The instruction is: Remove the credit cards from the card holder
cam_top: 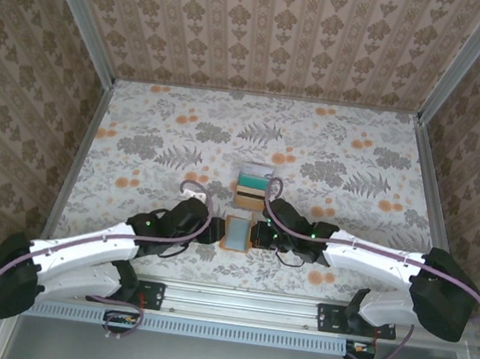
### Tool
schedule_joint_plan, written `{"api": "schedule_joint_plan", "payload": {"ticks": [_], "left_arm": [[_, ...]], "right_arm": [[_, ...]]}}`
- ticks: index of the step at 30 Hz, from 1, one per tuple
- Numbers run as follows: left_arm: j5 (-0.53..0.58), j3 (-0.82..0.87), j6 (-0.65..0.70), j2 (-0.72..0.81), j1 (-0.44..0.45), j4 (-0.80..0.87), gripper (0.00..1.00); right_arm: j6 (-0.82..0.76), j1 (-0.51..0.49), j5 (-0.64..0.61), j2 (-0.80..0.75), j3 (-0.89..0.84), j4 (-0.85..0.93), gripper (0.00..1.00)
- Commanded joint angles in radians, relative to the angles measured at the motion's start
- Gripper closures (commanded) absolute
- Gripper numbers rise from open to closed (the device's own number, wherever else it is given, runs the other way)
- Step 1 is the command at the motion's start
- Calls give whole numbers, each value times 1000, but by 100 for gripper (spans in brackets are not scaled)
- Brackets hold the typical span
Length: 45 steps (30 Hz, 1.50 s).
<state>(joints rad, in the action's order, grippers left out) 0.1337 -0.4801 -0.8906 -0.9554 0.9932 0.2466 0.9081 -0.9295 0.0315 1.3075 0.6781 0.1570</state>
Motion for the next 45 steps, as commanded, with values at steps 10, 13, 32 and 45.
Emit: {"api": "schedule_joint_plan", "payload": {"ticks": [10, 13, 32, 45], "left_arm": [[-45, 13, -43, 41, 37, -106, 43], [-49, 7, -42, 2, 58, -144, 48], [-55, -25, -45, -250, 52, -191, 57], [20, -93, 15, -88, 70, -27, 54]], "right_arm": [[-72, 61, -13, -41, -138, -1, 73], [-86, 69, -7, -32, -146, -18, 75], [-80, 75, 12, -13, -181, -77, 92], [-75, 75, 20, -2, -180, -93, 91]]}}
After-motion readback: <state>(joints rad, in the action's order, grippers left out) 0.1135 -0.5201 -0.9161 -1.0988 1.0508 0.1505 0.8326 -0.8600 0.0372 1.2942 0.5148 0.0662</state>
